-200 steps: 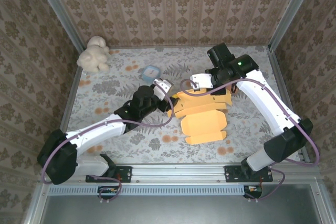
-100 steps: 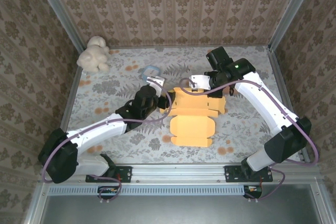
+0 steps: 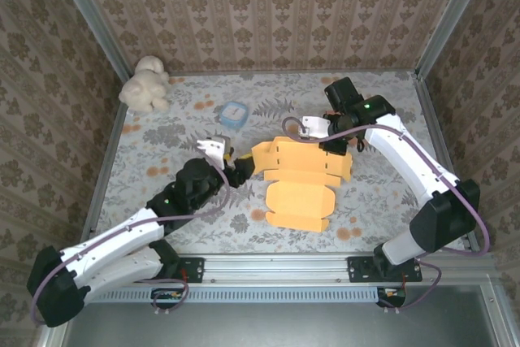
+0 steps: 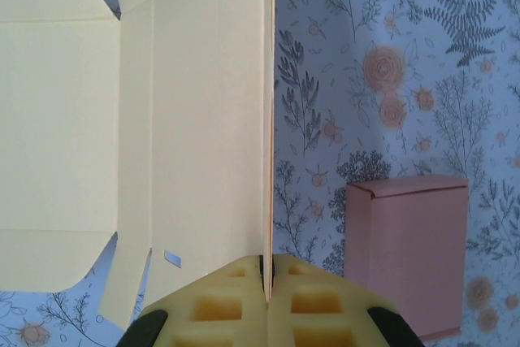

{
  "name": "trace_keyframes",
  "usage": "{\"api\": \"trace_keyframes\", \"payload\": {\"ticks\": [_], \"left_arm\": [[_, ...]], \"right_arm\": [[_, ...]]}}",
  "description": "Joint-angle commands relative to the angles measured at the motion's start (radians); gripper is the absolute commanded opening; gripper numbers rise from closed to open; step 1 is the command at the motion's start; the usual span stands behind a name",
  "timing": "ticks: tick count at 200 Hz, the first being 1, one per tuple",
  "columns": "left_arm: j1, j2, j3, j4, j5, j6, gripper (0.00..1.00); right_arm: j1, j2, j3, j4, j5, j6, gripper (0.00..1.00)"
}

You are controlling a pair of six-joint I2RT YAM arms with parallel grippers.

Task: Fold the paper box

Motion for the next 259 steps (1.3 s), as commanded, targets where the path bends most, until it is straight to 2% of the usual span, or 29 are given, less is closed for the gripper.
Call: {"api": "trace_keyframes", "payload": {"ticks": [1,31,67,101,141,180,219,259], "left_arm": [[-0.047,0.049,-0.011,0.047,0.082,-0.016,0.67],[-0.089,0.198,0.016,0.12,0.169,-0.023,0.65],[-0.083,0.317,0.05,0.102,0.103,-0.09,0.65],[-0.028,0.365,0.035,0.118,0.095,-0.153,0.68],[0.027,0.45,0.021,0.224,0.22,-0.215,0.7],[0.026,0.479,0.027,0.247,0.24,-0.224,0.7],[-0.007,0.449,0.028,0.159,0.134,-0.199,0.7],[-0.008,0.496,0.011,0.222,0.166,-0.227,0.73]], "right_arm": [[-0.008,-0.05,-0.024,0.016,-0.012,0.029,0.0],[-0.011,-0.069,-0.057,0.032,-0.022,0.037,0.0],[-0.019,-0.091,-0.094,0.043,-0.034,0.035,0.0],[-0.033,-0.108,-0.125,0.07,-0.053,0.03,0.0],[-0.037,-0.155,-0.139,0.09,-0.082,0.037,0.0],[-0.041,-0.159,-0.164,0.11,-0.079,0.04,0.0],[-0.048,-0.157,-0.164,0.124,-0.071,0.048,0.0],[-0.05,-0.168,-0.169,0.133,-0.079,0.059,0.0]]}}
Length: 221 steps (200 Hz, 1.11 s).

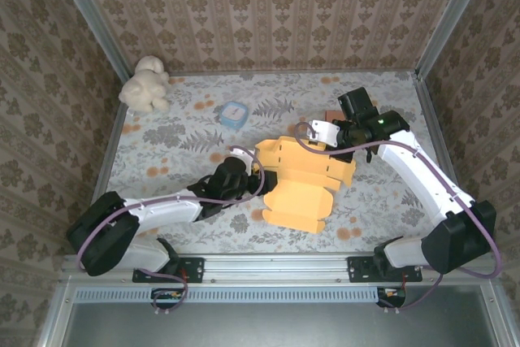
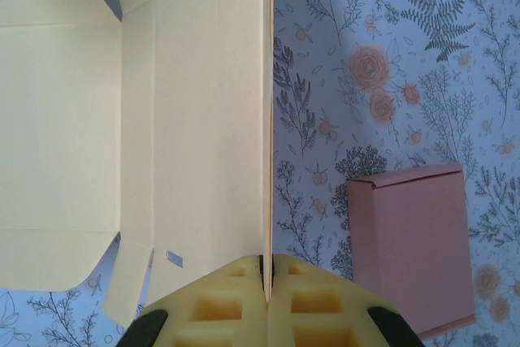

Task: Fold the paper box

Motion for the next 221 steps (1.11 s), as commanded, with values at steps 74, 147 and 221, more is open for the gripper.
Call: {"api": "trace_keyframes", "payload": {"ticks": [74,147,221], "left_arm": [[-0.057,0.068,0.021,0.123,-0.01,-0.02,0.74],[-0.08,0.078,0.016,0.161,-0.134,0.044,0.77],[-0.078,0.12,0.034,0.157,-0.243,0.101,0.78]], "right_arm": [[-0.011,-0.038,-0.022,0.032,-0.035,0.028,0.0],[-0.011,-0.052,-0.039,0.046,-0.053,0.03,0.0],[-0.011,-0.071,-0.05,0.049,-0.071,0.028,0.0]]}}
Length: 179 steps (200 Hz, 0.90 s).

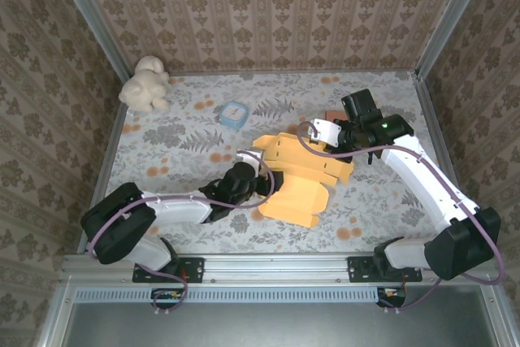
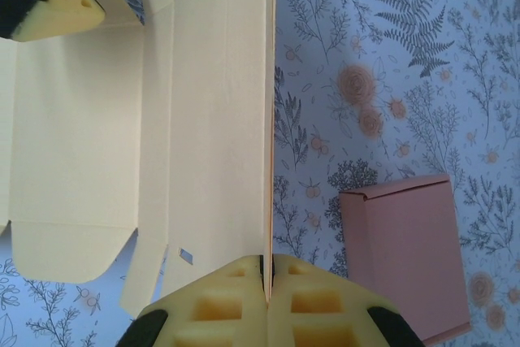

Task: Fold the paper box

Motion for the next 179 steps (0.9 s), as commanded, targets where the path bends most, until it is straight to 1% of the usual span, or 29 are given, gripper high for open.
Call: {"api": "trace_keyframes", "payload": {"ticks": [1,21,47,65,87,142,179], "left_arm": [[-0.005,0.006,0.03,0.007,-0.061,0.039,0.78],[-0.005,-0.01,0.038,-0.027,-0.096,0.054,0.78],[-0.005,-0.011,0.042,-0.016,-0.07,0.061,0.79],[-0.005,-0.003,0.049,0.01,-0.017,0.051,0.79],[-0.008,0.007,0.066,0.036,0.081,0.016,0.79],[-0.029,0.017,0.081,0.094,0.212,-0.081,0.79],[-0.037,0.113,0.116,0.182,0.294,-0.144,0.79]], "right_arm": [[-0.007,-0.027,-0.017,0.004,-0.04,0.009,0.0],[-0.006,-0.027,-0.018,0.009,-0.041,0.012,0.0],[-0.007,-0.022,-0.011,0.006,-0.05,0.02,0.0],[-0.006,-0.021,-0.012,0.011,-0.055,0.026,0.0],[-0.007,-0.022,-0.018,0.024,-0.041,0.039,0.0],[-0.006,-0.021,-0.023,0.044,-0.018,0.056,0.0],[-0.006,-0.027,-0.027,0.053,-0.039,0.068,0.0]]}}
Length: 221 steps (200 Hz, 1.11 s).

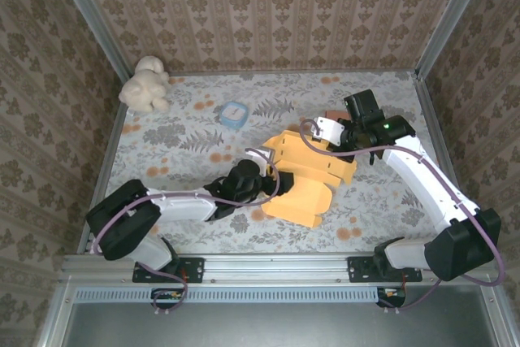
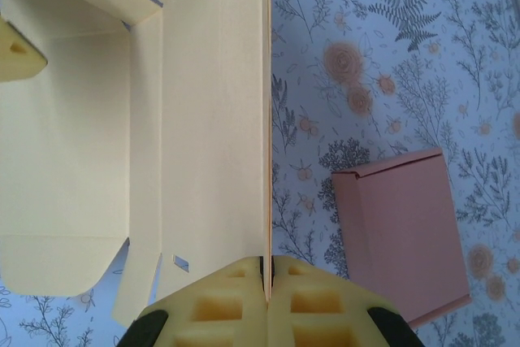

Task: Fold the paper box

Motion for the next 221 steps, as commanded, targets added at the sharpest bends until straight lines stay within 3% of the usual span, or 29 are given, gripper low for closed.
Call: {"api": "trace_keyframes", "payload": {"ticks": [1,49,129,221], "left_arm": [[-0.015,0.062,0.058,0.129,0.124,-0.077,0.79],[-0.015,0.178,0.117,0.199,0.155,-0.12,0.79],[-0.011,0.215,0.103,0.328,0.162,-0.159,0.79],[0.063,-0.066,-0.038,0.087,0.083,-0.047,0.79]], "right_arm": [[0.007,-0.023,-0.013,0.039,-0.072,0.025,0.0],[0.007,-0.038,-0.04,0.055,-0.081,0.027,0.0],[0.007,-0.031,-0.054,0.065,-0.072,0.027,0.0],[-0.011,-0.055,-0.075,0.097,-0.012,0.012,0.0]]}}
